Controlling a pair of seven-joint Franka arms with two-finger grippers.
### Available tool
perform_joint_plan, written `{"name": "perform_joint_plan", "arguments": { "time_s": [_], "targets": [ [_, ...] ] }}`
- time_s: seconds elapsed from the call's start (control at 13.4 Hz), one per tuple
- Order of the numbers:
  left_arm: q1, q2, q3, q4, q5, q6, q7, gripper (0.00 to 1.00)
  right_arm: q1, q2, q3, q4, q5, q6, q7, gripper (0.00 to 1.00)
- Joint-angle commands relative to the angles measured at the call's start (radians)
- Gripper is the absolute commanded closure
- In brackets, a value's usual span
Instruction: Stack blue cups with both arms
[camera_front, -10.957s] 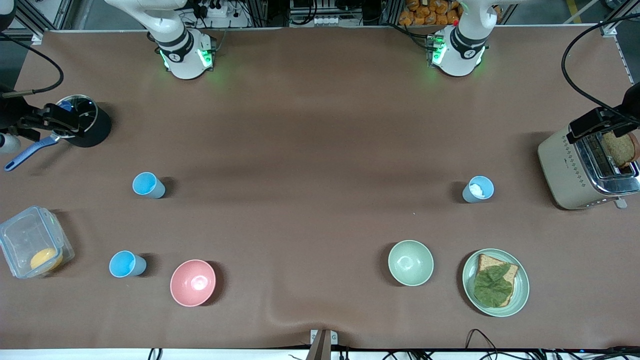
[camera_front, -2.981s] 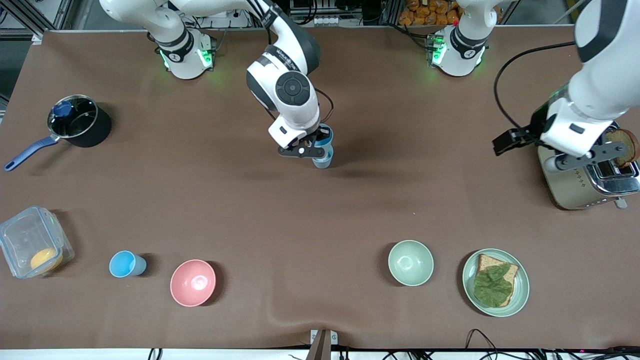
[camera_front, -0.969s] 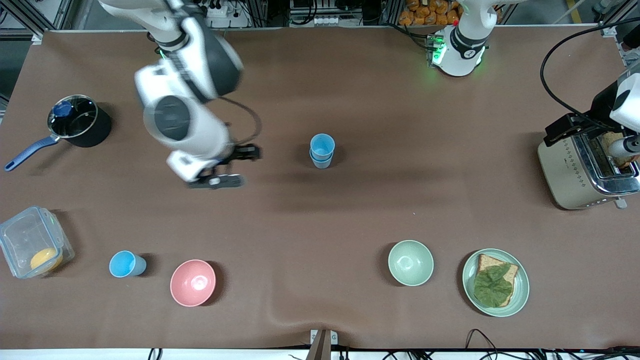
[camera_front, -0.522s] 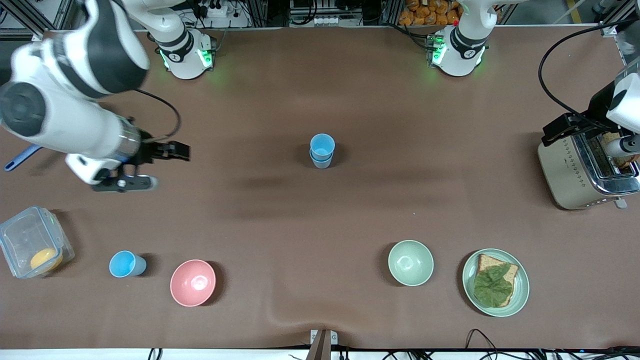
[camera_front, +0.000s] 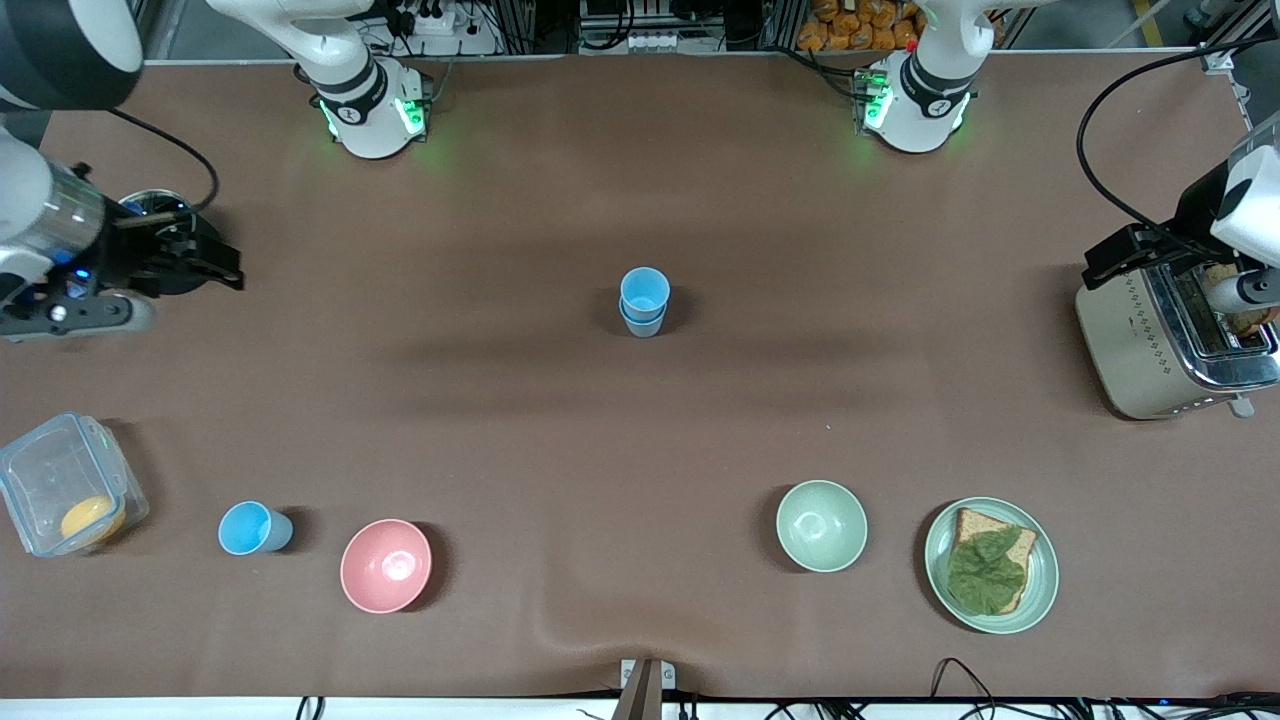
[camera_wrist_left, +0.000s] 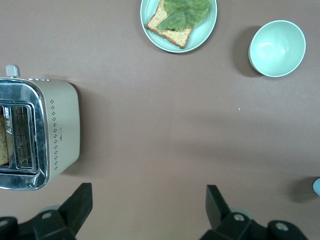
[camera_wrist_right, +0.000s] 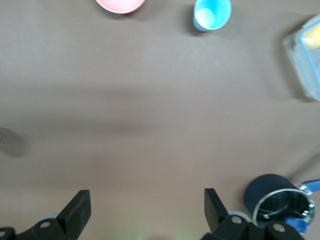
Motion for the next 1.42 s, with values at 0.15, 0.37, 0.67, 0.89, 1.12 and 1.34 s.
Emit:
{"name": "perform_joint_plan", "arguments": {
  "time_s": [0.15, 0.37, 0.67, 0.89, 1.12, 1.34],
  "targets": [
    [-0.007, -0.021, 0.006, -0.006, 0.003, -0.017, 0.015, 0.00, -0.060, -0.061, -0.009, -0.028, -0.019, -0.002, -0.074, 0.00],
    [-0.003, -0.021, 0.008, -0.005, 0.008, -0.033, 0.016, 0.00, -0.054, -0.065, -0.034, -0.028, -0.016, -0.003, -0.062, 0.00],
    [-0.003, -0.022, 0.008, -0.003, 0.014, -0.061, 0.018, 0.00, -0.056, -0.078, -0.054, -0.026, 0.004, -0.002, -0.059, 0.00],
    [-0.001, -0.016, 0.008, 0.073, 0.017, -0.115, 0.018, 0.00, -0.054, -0.078, -0.056, -0.028, 0.016, -0.002, -0.036, 0.00],
    [-0.003, -0.019, 0.003, 0.084, 0.008, -0.127, 0.016, 0.00, -0.054, -0.078, -0.056, -0.028, 0.016, -0.002, -0.034, 0.00],
    [-0.003, -0.016, 0.008, 0.136, 0.008, -0.139, 0.016, 0.00, -0.054, -0.078, -0.057, -0.028, 0.016, 0.000, -0.033, 0.00]
  ]
}}
